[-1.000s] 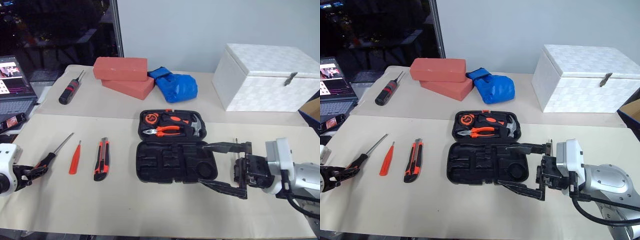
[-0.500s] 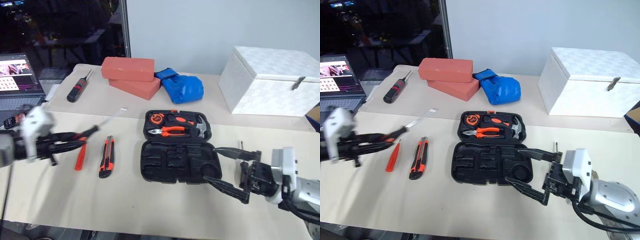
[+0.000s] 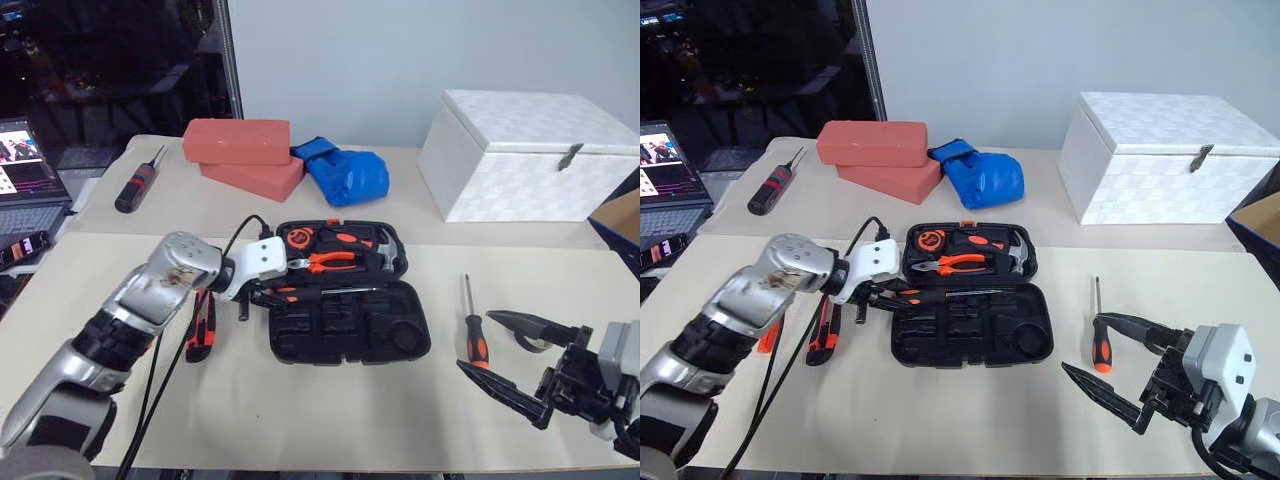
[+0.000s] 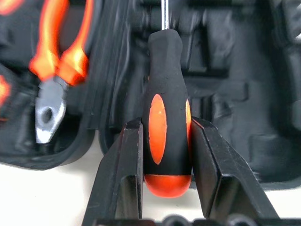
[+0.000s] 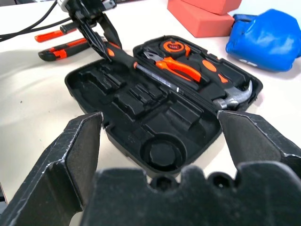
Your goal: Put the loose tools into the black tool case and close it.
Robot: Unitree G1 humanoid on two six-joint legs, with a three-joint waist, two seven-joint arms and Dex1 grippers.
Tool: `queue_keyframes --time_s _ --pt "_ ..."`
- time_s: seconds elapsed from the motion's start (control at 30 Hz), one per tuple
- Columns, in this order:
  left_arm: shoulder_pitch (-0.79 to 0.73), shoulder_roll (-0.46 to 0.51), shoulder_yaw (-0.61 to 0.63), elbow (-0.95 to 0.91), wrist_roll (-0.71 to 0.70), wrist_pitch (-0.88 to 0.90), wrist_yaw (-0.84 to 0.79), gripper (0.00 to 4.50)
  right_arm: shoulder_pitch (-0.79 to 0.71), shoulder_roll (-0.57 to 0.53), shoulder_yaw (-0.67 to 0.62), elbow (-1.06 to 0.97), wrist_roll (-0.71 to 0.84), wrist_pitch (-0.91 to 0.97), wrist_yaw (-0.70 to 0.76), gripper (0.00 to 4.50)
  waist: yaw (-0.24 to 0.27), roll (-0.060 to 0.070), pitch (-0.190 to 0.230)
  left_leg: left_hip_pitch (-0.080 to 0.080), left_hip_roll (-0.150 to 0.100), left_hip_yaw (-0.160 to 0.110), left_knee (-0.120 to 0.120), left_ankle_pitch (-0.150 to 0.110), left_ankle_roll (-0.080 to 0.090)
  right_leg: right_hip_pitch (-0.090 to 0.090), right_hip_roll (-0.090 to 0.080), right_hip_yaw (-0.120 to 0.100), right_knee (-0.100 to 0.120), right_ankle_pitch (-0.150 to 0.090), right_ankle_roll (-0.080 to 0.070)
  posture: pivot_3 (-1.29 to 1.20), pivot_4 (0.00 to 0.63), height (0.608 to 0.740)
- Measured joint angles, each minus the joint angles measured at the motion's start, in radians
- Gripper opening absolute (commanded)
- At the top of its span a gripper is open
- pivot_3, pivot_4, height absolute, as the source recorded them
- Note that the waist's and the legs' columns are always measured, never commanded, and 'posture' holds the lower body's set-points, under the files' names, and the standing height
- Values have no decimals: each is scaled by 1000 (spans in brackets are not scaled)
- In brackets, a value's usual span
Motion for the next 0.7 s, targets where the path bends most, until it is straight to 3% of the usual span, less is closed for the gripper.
queue_keyframes --time_s 0.33,0.37,0.5,0.6,0.7 --pt "-59 -120 -53 137 118 -29 20 950 37 20 -34 -59 0 -5 -14 4500 2 0 0 0 -2 -2 0 1 1 1 0 1 0 -1 -1 0 150 740" --pt "-62 -131 -55 155 126 -41 19 1951 38 20 -34 -60 0 -5 -16 4500 2 0 0 1 -3 -2 0 1 1 1 0 2 0 -1 -1 0 150 740" --pt "-74 -140 -41 181 131 -75 9 3221 36 21 -31 -63 -1 -5 -27 4500 2 1 -1 2 -6 -3 0 2 3 3 0 7 1 -1 0 0 150 740" --pt "-51 -136 63 163 48 -35 -5 3066 43 25 -30 -65 -1 -5 -33 4500 -1 0 0 1 -10 -5 0 3 5 1 0 11 2 0 1 0 150 740" --pt "-21 -137 213 64 -97 113 -14 2124 50 34 -30 -67 -2 -6 -31 4500 0 1 0 1 -12 -6 0 3 5 2 -2 12 1 0 3 0 150 740"
